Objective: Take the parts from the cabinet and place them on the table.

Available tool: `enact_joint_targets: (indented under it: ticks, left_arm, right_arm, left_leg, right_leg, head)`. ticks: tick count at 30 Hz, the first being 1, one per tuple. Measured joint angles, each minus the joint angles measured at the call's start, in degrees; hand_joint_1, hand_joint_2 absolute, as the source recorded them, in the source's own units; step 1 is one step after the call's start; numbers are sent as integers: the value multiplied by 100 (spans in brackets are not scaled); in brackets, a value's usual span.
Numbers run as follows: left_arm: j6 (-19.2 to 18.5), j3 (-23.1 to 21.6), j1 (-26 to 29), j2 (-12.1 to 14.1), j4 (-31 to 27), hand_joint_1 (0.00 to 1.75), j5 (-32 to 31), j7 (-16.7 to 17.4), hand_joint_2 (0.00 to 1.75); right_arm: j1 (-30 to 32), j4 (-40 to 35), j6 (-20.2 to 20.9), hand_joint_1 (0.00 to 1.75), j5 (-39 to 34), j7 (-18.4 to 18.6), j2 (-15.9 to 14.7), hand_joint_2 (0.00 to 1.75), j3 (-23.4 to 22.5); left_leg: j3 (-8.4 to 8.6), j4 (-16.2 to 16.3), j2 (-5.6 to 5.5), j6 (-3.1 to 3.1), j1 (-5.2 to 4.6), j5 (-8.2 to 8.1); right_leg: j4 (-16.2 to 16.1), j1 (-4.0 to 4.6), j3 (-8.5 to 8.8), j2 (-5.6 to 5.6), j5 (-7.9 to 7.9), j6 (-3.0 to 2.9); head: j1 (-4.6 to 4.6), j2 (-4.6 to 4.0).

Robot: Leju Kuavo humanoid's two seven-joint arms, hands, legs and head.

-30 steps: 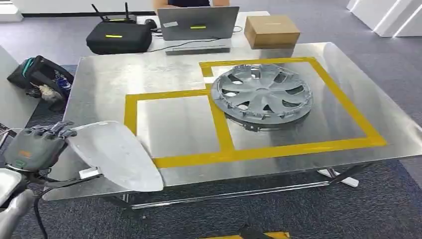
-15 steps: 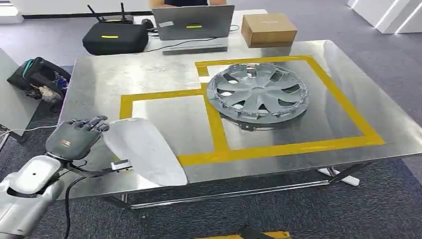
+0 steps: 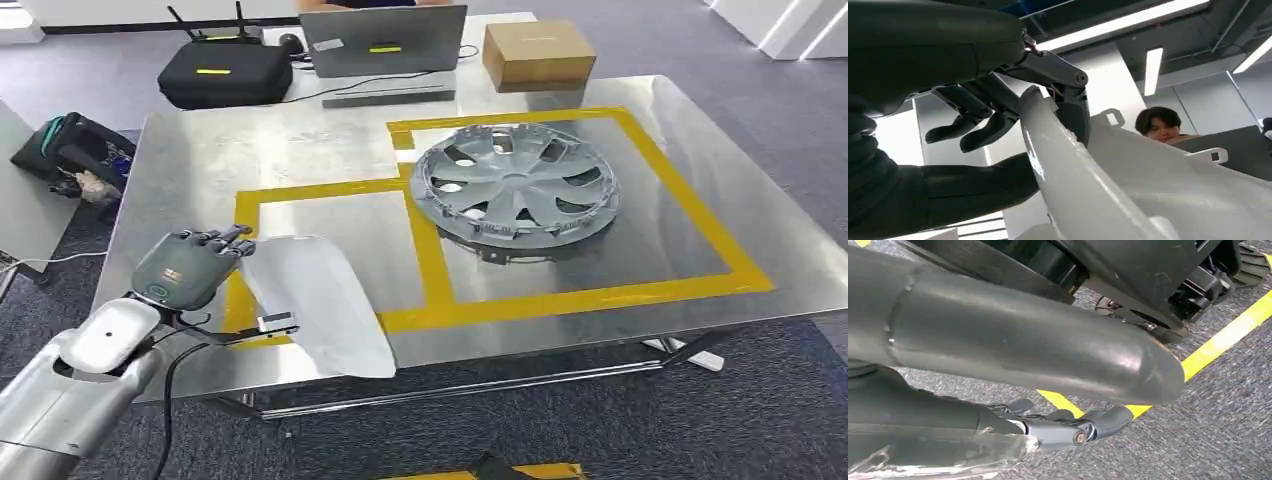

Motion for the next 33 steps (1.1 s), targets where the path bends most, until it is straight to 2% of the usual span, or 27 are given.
enact_joint_targets:
  ticks: [5, 6, 10, 11, 18, 26, 33]
  left_arm:
    - [-37, -171, -219, -234, 151, 175, -125, 262, 175]
    - [-50, -201, -267, -300, 192, 0, -135, 302, 175]
    - [-111, -279, -451, -561, 345, 0, -159, 529, 175]
    - [-153, -302, -511, -612, 376, 0, -159, 557, 0]
    - [-205, -352, -640, -870, 459, 0, -127, 619, 0]
    - [-177, -328, -644, -931, 459, 0, -131, 824, 0]
    - [-122, -83, -646, -922, 481, 0, -129, 990, 0]
  right_arm:
    - [0, 0, 37, 0, 0, -46, 26, 0, 0]
    - [-1, 0, 52, 0, 0, -59, 28, 0, 2]
    - [-1, 0, 96, 0, -7, -85, 44, 0, 0]
    - [-4, 0, 109, 0, -15, -85, 46, 0, 2]
    - [0, 0, 125, 0, -39, -52, 57, 0, 0]
    - [0, 0, 125, 0, -68, 0, 59, 0, 0]
    - [2, 0, 125, 0, -79, 2, 59, 0, -4]
  left_leg:
    - [-3, -7, 0, -7, 0, 5]
    - [-3, -8, 0, -9, 0, 6]
    - [-4, -10, 0, -9, 0, 6]
    - [-4, -10, 0, -9, 0, 6]
    - [-2, -9, 0, -9, -1, 7]
    - [-1, -7, -1, -7, -1, 8]
    - [1, -6, -1, -2, -1, 12]
  right_leg:
    - [0, 0, -9, 1, 0, -1]
    - [0, 0, -10, 1, 1, -1]
    - [0, 1, -8, 1, 0, -2]
    - [0, 1, -7, 1, 0, -2]
    - [0, -2, 1, 0, 2, -2]
    - [0, -3, 6, -1, 4, -3]
    - [0, -3, 10, -3, 4, -4]
  head:
    - [0, 0]
    - [0, 0]
    - [0, 0]
    - [0, 0]
    - [0, 0]
    - [0, 0]
    - [0, 0]
